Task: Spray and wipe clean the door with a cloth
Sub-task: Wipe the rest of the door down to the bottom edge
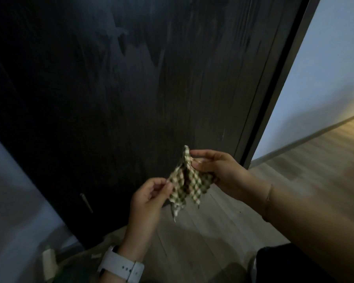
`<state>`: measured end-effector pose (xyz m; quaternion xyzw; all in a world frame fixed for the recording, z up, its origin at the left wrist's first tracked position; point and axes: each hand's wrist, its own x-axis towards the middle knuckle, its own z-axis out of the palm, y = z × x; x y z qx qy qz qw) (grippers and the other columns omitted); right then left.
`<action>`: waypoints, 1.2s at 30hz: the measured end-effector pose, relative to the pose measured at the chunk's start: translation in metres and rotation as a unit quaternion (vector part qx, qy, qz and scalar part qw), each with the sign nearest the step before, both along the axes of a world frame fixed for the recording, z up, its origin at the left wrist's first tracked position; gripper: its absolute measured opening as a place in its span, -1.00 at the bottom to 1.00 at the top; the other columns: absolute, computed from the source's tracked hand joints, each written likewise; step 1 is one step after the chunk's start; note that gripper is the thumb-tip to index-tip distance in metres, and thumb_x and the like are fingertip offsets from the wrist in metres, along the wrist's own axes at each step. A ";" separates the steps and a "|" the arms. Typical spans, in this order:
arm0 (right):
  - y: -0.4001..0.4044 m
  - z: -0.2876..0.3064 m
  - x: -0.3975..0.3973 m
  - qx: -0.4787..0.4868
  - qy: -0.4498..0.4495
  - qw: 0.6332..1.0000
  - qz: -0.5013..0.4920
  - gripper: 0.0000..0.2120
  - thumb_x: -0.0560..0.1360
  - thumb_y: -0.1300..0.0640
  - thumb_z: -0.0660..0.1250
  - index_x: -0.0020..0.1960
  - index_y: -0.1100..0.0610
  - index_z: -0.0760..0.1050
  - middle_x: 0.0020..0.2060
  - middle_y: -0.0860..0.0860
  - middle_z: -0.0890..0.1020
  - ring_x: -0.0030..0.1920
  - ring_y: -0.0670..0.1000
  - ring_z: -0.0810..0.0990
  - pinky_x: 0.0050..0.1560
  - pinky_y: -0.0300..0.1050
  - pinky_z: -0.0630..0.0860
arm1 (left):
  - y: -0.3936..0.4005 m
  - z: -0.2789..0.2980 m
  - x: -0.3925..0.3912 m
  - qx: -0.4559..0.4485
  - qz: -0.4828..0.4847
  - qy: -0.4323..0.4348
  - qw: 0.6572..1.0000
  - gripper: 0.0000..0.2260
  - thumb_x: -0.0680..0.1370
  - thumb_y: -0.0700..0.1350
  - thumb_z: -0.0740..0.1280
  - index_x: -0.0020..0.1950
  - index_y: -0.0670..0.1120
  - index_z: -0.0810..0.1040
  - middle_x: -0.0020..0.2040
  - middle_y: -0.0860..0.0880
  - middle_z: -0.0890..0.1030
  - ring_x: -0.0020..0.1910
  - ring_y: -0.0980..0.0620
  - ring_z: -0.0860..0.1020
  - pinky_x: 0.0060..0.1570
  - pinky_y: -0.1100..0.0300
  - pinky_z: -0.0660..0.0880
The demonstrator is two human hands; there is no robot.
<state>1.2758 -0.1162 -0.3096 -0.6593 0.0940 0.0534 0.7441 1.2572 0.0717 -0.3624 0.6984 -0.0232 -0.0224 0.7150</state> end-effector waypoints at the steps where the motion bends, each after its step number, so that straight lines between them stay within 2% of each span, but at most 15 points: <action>1: -0.001 0.000 0.002 -0.017 0.008 1.000 -0.012 -0.72 0.44 0.35 0.41 0.13 0.17 0.60 -0.05 0.08 0.69 -0.05 0.01 0.65 0.08 -0.11 0.58 | 0.004 0.002 0.002 -0.010 0.006 0.007 1.000 -0.95 0.53 -0.17 0.38 -0.05 -0.07 0.64 -0.17 0.03 0.68 -0.14 0.15 0.62 -0.20 0.35 0.49; 4: -0.005 0.004 0.005 -0.072 0.039 0.997 -0.002 -0.80 0.46 0.30 0.40 0.07 0.17 0.61 -0.12 0.07 0.68 -0.15 -0.02 0.65 -0.15 -0.17 0.60 | 0.015 0.008 0.008 -0.025 0.020 0.033 0.999 -0.94 0.55 -0.16 0.35 -0.05 -0.10 0.62 -0.16 0.02 0.67 -0.09 0.12 0.61 -0.12 0.25 0.48; 7: -0.006 0.004 0.008 -0.094 0.047 0.994 0.026 -0.85 0.53 0.34 0.30 0.05 0.21 0.59 -0.17 0.08 0.65 -0.23 -0.05 0.64 -0.28 -0.26 0.58 | 0.022 0.016 0.017 -0.093 0.022 0.084 0.992 -0.90 0.58 -0.15 0.30 0.02 -0.10 0.59 -0.04 -0.08 0.69 0.04 -0.03 0.64 0.10 0.01 0.53; 9: -0.005 0.002 0.009 -0.098 0.051 0.993 0.042 -0.85 0.58 0.26 0.27 0.09 0.18 0.58 -0.09 0.10 0.66 -0.17 -0.02 0.65 -0.20 -0.21 0.61 | 0.023 0.022 0.023 -0.099 0.022 0.096 0.990 -0.88 0.59 -0.13 0.29 0.05 -0.08 0.60 0.00 -0.09 0.69 0.04 -0.05 0.64 0.13 -0.03 0.53; 13: 0.006 -0.004 0.005 -0.115 0.049 0.984 0.129 -0.73 0.54 -0.01 0.33 0.15 0.10 0.58 0.07 0.11 0.67 0.04 0.06 0.65 0.13 -0.01 0.60 | 0.021 0.030 0.031 -0.069 -0.006 0.084 0.994 -0.87 0.59 -0.17 0.26 0.03 -0.15 0.58 0.02 -0.17 0.65 0.04 -0.09 0.61 0.10 -0.02 0.48; 16: 0.015 -0.010 0.002 -0.141 0.030 0.974 0.173 -0.78 0.49 0.06 0.41 0.10 0.11 0.63 0.05 0.11 0.68 0.00 0.02 0.64 0.18 0.02 0.55 | 0.020 0.034 0.036 -0.063 -0.011 0.089 0.994 -0.86 0.60 -0.17 0.25 -0.05 -0.09 0.60 -0.02 -0.14 0.65 0.00 -0.05 0.61 0.04 0.01 0.49; 18: 0.022 -0.012 0.001 -0.154 0.008 0.977 0.147 -0.79 0.46 0.12 0.46 0.08 0.12 0.63 0.02 0.11 0.67 -0.03 -0.03 0.63 0.13 -0.06 0.57 | 0.019 0.039 0.038 -0.101 -0.009 0.098 0.990 -0.83 0.61 -0.20 0.21 -0.09 -0.09 0.58 -0.06 -0.12 0.65 -0.06 -0.01 0.61 -0.02 0.08 0.48; 19: 0.025 -0.013 0.001 -0.178 -0.013 0.976 0.121 -0.79 0.45 0.13 0.47 0.07 0.10 0.61 0.00 0.08 0.66 -0.04 -0.07 0.61 0.06 -0.16 0.57 | 0.019 0.042 0.038 -0.119 -0.006 0.101 0.988 -0.82 0.62 -0.21 0.19 -0.07 -0.11 0.57 -0.05 -0.13 0.64 -0.06 -0.01 0.61 -0.04 0.10 0.48; 21: 0.028 -0.011 0.003 -0.259 -0.097 0.960 0.053 -0.74 0.43 0.15 0.50 0.06 0.04 0.52 -0.03 0.00 0.56 -0.08 -0.13 0.53 -0.06 -0.32 0.52 | 0.021 0.046 0.038 -0.099 0.005 0.104 0.990 -0.83 0.64 -0.18 0.16 0.02 -0.10 0.55 0.00 -0.12 0.64 -0.01 -0.02 0.60 -0.06 0.11 0.47; 23: 0.025 -0.010 0.005 -0.288 -0.154 0.943 0.059 -0.65 0.42 0.14 0.50 0.12 -0.04 0.45 0.06 -0.09 0.49 0.01 -0.18 0.49 0.04 -0.31 0.52 | 0.024 0.048 0.037 -0.058 0.007 0.100 0.993 -0.83 0.64 -0.13 0.16 0.08 -0.07 0.54 0.04 -0.10 0.62 0.03 -0.02 0.59 -0.09 0.12 0.45; 25: 0.023 -0.007 0.005 -0.244 -0.122 0.948 0.162 -0.61 0.46 0.11 0.47 0.24 -0.05 0.47 0.16 -0.13 0.52 0.17 -0.17 0.52 0.20 -0.17 0.53 | 0.025 0.053 0.036 -0.041 -0.011 0.096 0.995 -0.83 0.65 -0.11 0.15 0.12 -0.09 0.52 0.03 -0.11 0.60 -0.01 0.00 0.59 -0.12 0.14 0.45; 27: 0.024 -0.007 0.004 -0.202 -0.073 0.947 0.237 -0.65 0.48 0.10 0.44 0.25 0.03 0.53 0.16 -0.06 0.62 0.18 -0.10 0.59 0.21 -0.08 0.56 | 0.026 0.057 0.036 -0.029 -0.029 0.087 0.995 -0.82 0.65 -0.09 0.15 0.14 -0.08 0.51 0.03 -0.10 0.60 -0.03 0.01 0.60 -0.14 0.16 0.46; 30: 0.026 -0.008 0.003 -0.189 -0.067 0.950 0.239 -0.74 0.49 0.14 0.43 0.15 0.18 0.60 0.08 0.09 0.67 0.13 0.07 0.64 0.21 0.09 0.56 | 0.029 0.061 0.039 0.002 -0.026 0.075 0.997 -0.82 0.65 -0.04 0.17 0.16 -0.02 0.52 0.05 -0.07 0.61 0.03 0.02 0.60 -0.10 0.16 0.48; 32: 0.024 -0.008 0.004 -0.182 -0.062 0.951 0.243 -0.77 0.51 0.15 0.41 0.14 0.18 0.60 0.08 0.12 0.67 0.14 0.13 0.63 0.23 0.20 0.52 | 0.033 0.058 0.044 0.019 -0.006 0.077 0.997 -0.83 0.65 -0.03 0.18 0.15 0.02 0.53 0.06 -0.04 0.62 0.05 0.03 0.60 -0.08 0.16 0.50; 36: 0.014 -0.001 0.005 -0.108 -0.040 0.962 0.249 -0.75 0.53 0.15 0.35 0.19 0.15 0.58 0.10 0.12 0.67 0.14 0.14 0.63 0.24 0.17 0.52 | 0.041 0.054 0.052 0.016 0.031 0.115 0.993 -0.86 0.65 -0.05 0.20 0.05 0.05 0.55 0.06 -0.03 0.61 0.04 0.03 0.58 -0.10 0.16 0.50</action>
